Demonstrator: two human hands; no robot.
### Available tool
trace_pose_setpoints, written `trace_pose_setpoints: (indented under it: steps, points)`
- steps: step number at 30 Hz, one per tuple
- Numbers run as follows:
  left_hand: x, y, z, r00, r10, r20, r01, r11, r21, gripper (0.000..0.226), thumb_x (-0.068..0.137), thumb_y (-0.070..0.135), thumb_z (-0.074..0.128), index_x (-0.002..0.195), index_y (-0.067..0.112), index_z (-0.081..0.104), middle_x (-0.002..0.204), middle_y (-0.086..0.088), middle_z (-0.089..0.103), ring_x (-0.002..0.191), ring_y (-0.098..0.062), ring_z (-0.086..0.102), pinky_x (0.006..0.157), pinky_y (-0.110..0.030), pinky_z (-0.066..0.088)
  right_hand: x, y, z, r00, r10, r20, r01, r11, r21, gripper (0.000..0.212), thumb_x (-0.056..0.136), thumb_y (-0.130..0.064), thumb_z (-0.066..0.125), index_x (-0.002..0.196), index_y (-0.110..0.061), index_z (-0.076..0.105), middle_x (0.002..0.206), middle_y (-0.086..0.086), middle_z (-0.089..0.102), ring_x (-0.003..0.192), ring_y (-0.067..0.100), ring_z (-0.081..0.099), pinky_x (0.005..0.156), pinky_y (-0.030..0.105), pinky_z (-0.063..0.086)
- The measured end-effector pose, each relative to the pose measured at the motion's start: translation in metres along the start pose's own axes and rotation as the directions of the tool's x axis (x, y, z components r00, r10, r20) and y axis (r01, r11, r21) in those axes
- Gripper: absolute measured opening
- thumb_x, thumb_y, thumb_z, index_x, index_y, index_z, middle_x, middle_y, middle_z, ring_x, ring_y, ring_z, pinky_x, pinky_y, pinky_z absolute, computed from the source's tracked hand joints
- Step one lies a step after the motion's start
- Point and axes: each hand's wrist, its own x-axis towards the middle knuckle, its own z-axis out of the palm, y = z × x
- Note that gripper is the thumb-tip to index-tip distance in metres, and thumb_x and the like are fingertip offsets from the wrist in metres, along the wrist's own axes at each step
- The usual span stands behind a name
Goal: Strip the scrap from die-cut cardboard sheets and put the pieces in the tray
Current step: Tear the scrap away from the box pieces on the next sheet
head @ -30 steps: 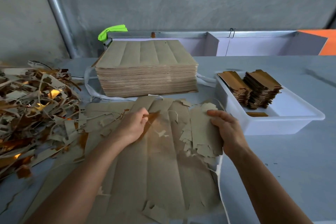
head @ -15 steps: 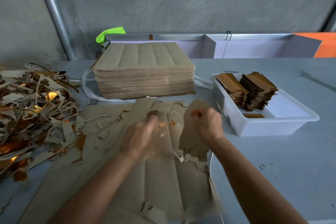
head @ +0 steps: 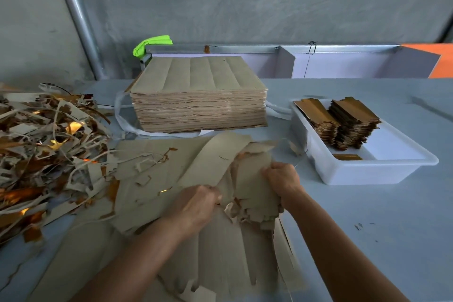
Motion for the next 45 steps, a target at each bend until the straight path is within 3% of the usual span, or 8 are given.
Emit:
trace_pose_setpoints:
  steps: [10, 14, 18, 21, 26, 36, 40, 45]
  points:
    - [0.016, -0.008, -0.045, 0.895, -0.149, 0.42, 0.037, 0.964, 0.263, 0.029, 0.088, 0.033, 0.061, 0.106, 0.011, 0.064, 0.105, -0.007, 0.062, 0.093, -0.023, 0.06, 0.074, -0.027, 0.044, 0.008, 0.003, -0.059, 0.974, 0.21, 0.087, -0.226, 0.853, 0.471, 0.02, 0.081, -0.016, 0.056, 0.097, -0.006, 0.056, 0.094, 0.021, 0.06, 0.085, 0.035, 0.06, 0.079, 0.047, 0.052]
    - [0.029, -0.002, -0.064, 0.764, -0.199, 0.614, -0.071, 0.919, 0.387, 0.042, 0.088, 0.047, 0.059, 0.109, 0.011, 0.068, 0.102, -0.004, 0.065, 0.09, -0.02, 0.058, 0.074, -0.025, 0.042, 0.009, 0.012, -0.059, 0.973, 0.121, -0.199, 0.007, 0.839, 0.545, 0.01, 0.087, -0.014, 0.056, 0.092, -0.007, 0.062, 0.083, 0.017, 0.059, 0.076, 0.025, 0.057, 0.063, 0.037, 0.051]
    - [0.037, 0.008, -0.06, 0.918, -0.107, 0.381, -0.019, 0.949, 0.315, 0.05, 0.088, 0.052, 0.056, 0.117, 0.012, 0.063, 0.101, -0.007, 0.063, 0.087, -0.018, 0.056, 0.067, -0.025, 0.043, 0.004, 0.014, -0.051, 0.981, 0.021, -0.194, 0.085, 0.85, 0.52, 0.01, 0.089, -0.012, 0.053, 0.085, -0.006, 0.061, 0.083, 0.014, 0.057, 0.075, 0.027, 0.057, 0.056, 0.036, 0.049]
    - [0.039, 0.02, -0.045, 0.991, 0.01, 0.135, 0.007, 0.993, -0.121, 0.091, 0.075, 0.067, 0.059, 0.147, 0.02, 0.029, 0.144, -0.002, 0.043, 0.123, -0.017, 0.048, 0.101, -0.031, 0.039, -0.002, 0.011, -0.04, 0.99, -0.093, -0.104, 0.134, 0.838, 0.529, 0.016, 0.089, -0.011, 0.056, 0.073, -0.013, 0.057, 0.074, 0.005, 0.063, 0.068, 0.017, 0.061, 0.057, 0.033, 0.05]
    - [0.034, 0.043, -0.011, 0.954, 0.021, 0.298, 0.252, 0.474, -0.843, 0.03, 0.086, 0.028, 0.067, 0.11, 0.012, 0.057, 0.09, -0.002, 0.065, 0.059, -0.006, 0.061, 0.05, -0.018, 0.047, -0.008, -0.001, -0.026, 0.967, -0.245, -0.075, 0.242, 0.774, 0.585, 0.02, 0.089, -0.007, 0.057, 0.072, -0.008, 0.048, 0.078, 0.012, 0.055, 0.072, 0.022, 0.052, 0.058, 0.032, 0.045]
    - [0.03, 0.028, 0.004, 0.989, 0.047, 0.14, 0.087, 0.582, -0.809, 0.008, 0.097, 0.019, 0.053, 0.092, 0.016, 0.058, 0.068, -0.001, 0.055, 0.056, -0.008, 0.053, 0.049, -0.02, 0.044, -0.006, -0.003, -0.006, 0.946, -0.309, -0.099, 0.314, 0.794, 0.521, 0.041, 0.086, 0.001, 0.059, 0.105, -0.032, 0.046, 0.097, -0.013, 0.052, 0.084, 0.009, 0.058, 0.054, 0.016, 0.052]
    - [0.026, 0.021, -0.006, 0.97, 0.072, 0.232, 0.154, 0.556, -0.817, 0.061, 0.08, 0.068, 0.04, 0.1, 0.012, 0.052, 0.058, 0.006, 0.057, 0.052, -0.006, 0.052, 0.051, -0.019, 0.045, -0.002, -0.002, -0.015, 0.966, -0.256, -0.039, 0.221, 0.736, 0.64, 0.081, 0.084, 0.006, 0.062, 0.144, -0.029, 0.023, 0.115, -0.005, 0.051, 0.095, 0.013, 0.058, 0.059, 0.024, 0.058]
    - [0.031, 0.024, -0.005, 0.991, 0.028, 0.134, 0.089, 0.61, -0.787, 0.048, 0.092, 0.044, 0.05, 0.101, -0.003, 0.053, 0.063, 0.003, 0.043, 0.049, -0.002, 0.051, 0.047, -0.019, 0.04, -0.005, -0.004, -0.013, 0.984, -0.171, 0.043, 0.086, 0.68, 0.728, 0.046, 0.078, 0.009, 0.064, 0.119, -0.006, 0.048, 0.111, 0.015, 0.063, 0.093, 0.026, 0.064, 0.061, 0.04, 0.057]
